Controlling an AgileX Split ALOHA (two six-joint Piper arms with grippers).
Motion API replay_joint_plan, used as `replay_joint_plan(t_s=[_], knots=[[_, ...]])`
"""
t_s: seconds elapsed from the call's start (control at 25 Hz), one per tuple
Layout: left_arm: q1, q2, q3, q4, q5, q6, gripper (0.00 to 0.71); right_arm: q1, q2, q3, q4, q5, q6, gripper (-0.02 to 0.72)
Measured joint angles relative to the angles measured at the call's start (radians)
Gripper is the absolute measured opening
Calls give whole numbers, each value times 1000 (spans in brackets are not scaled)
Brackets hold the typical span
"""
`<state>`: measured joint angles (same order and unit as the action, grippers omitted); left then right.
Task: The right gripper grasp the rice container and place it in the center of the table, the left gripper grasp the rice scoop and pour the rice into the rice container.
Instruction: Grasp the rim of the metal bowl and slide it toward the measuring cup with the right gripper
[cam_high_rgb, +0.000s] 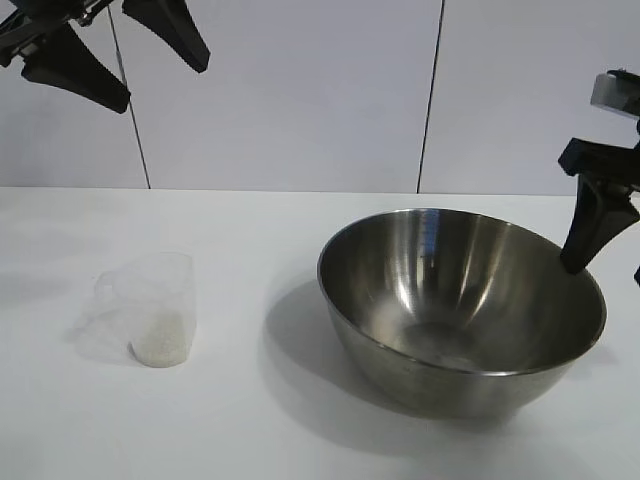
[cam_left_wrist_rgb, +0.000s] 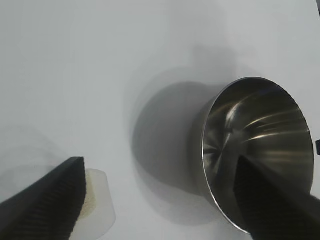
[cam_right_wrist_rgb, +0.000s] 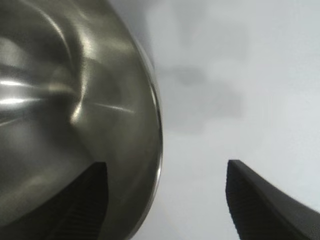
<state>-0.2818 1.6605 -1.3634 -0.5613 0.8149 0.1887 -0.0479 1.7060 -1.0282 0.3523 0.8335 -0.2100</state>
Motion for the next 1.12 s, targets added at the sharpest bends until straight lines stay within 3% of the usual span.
replay_joint_plan(t_s=[0.32, 0.64, 0.72, 0.84, 0.88, 0.96, 1.12], knots=[[0, 0, 0, 0, 1, 0, 588, 0, 124, 0, 81, -71, -12, 463], [0, 0, 0, 0, 1, 0, 588, 63, 136, 0, 93, -161, -22, 460], [0, 0, 0, 0, 1, 0, 588, 69, 136, 0, 94, -161, -21, 372], [0, 0, 0, 0, 2, 0, 588, 72, 136, 0, 84, -151, -19, 120], [0, 0, 0, 0, 3, 0, 588, 72, 136, 0, 83, -148, -19, 79], [0, 0, 0, 0, 8, 0, 588, 72, 136, 0, 81, -140, -20, 34], [0, 0, 0, 0, 10, 0, 588, 72, 136, 0, 90, -109, -32, 15]])
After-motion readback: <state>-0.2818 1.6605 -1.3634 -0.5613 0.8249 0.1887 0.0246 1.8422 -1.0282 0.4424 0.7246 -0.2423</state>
